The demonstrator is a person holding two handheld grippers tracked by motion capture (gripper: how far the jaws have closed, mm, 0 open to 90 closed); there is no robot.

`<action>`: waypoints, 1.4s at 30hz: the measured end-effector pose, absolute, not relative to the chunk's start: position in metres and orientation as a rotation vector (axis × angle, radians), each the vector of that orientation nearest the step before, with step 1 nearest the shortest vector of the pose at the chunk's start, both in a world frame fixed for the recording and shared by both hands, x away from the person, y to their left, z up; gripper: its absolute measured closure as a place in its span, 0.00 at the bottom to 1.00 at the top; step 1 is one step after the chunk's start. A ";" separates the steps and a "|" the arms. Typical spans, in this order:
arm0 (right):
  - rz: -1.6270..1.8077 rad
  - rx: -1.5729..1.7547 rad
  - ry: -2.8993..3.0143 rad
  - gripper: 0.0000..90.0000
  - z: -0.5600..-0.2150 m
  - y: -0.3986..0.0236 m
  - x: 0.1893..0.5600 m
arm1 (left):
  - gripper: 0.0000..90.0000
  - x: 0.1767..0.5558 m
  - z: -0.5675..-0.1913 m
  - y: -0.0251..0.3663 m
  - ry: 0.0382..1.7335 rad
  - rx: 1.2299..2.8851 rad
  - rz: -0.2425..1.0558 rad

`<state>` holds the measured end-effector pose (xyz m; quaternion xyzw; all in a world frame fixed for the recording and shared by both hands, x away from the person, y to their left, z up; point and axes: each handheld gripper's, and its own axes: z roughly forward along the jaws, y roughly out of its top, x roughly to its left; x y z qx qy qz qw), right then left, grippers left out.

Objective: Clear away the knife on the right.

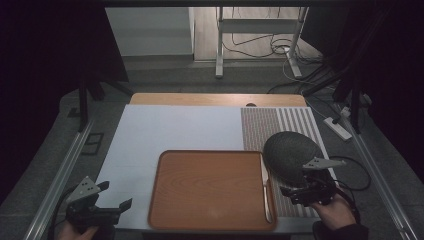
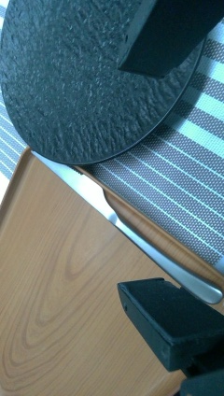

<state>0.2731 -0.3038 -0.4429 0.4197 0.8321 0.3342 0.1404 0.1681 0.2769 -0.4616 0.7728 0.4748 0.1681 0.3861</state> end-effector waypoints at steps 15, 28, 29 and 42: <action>0.997 1.243 2.348 0.00 -0.439 -0.319 0.263 | 0.04 0.168 -0.462 0.277 1.211 1.972 0.426; 1.002 1.256 2.315 0.00 -0.436 -0.328 0.255 | 0.04 0.169 -0.462 0.277 1.214 1.974 0.424; 1.004 1.256 2.314 0.00 -0.436 -0.329 0.254 | 0.04 0.169 -0.462 0.277 1.214 1.974 0.424; 0.988 1.278 2.288 0.00 -0.435 -0.338 0.248 | 0.04 0.168 -0.462 0.277 1.216 1.975 0.426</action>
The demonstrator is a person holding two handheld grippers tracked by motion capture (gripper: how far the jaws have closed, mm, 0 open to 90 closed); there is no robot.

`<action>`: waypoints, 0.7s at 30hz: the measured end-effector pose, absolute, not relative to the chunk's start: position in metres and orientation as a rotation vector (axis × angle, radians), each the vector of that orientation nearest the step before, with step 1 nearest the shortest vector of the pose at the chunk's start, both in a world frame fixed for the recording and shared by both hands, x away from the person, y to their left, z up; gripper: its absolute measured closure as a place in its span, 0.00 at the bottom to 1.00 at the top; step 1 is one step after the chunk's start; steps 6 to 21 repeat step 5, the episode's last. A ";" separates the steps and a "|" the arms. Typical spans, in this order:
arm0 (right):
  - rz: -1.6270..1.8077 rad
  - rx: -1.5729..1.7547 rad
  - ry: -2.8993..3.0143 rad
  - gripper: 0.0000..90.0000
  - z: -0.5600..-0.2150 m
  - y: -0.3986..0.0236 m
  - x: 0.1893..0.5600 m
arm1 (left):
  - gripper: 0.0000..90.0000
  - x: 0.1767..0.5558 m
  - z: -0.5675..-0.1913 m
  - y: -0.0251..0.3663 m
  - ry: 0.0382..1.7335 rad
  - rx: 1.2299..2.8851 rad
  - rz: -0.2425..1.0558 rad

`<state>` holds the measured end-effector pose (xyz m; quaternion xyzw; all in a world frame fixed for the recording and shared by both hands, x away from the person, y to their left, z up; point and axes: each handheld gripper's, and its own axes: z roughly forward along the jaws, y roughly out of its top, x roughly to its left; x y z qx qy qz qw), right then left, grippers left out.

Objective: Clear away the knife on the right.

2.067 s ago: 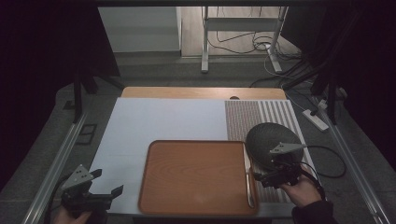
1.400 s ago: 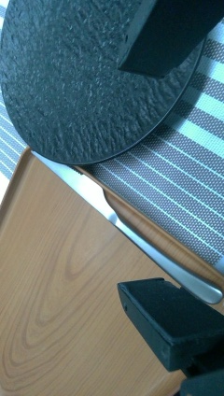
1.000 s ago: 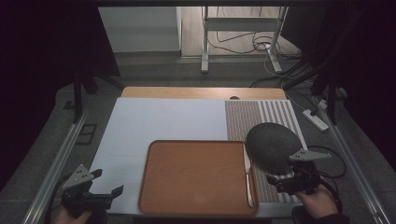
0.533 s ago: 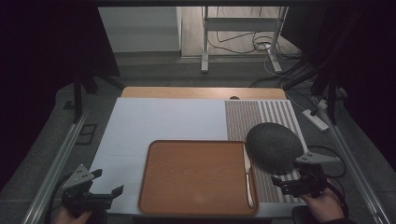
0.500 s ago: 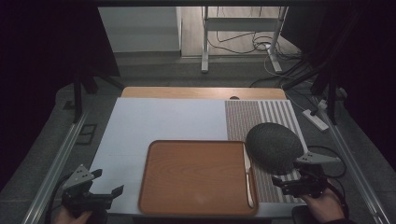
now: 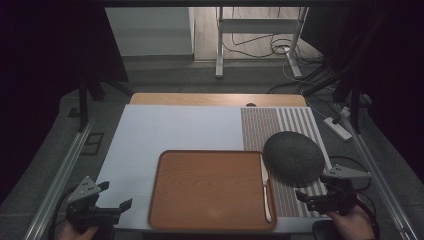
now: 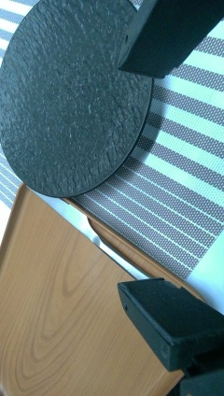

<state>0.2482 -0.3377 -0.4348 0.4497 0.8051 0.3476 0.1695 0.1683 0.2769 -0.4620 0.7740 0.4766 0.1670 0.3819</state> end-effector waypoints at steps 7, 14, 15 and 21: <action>0.976 1.275 2.293 0.00 -0.435 -0.338 0.248 | 0.04 0.169 -0.462 0.276 1.216 1.975 0.425; 0.976 1.275 2.293 0.00 -0.435 -0.338 0.248 | 0.04 0.169 -0.462 0.276 1.216 1.975 0.425; 0.976 1.275 2.293 0.00 -0.435 -0.338 0.248 | 0.04 0.169 -0.462 0.276 1.216 1.975 0.425; 0.976 1.275 2.293 0.00 -0.435 -0.338 0.248 | 0.04 0.169 -0.462 0.276 1.216 1.975 0.425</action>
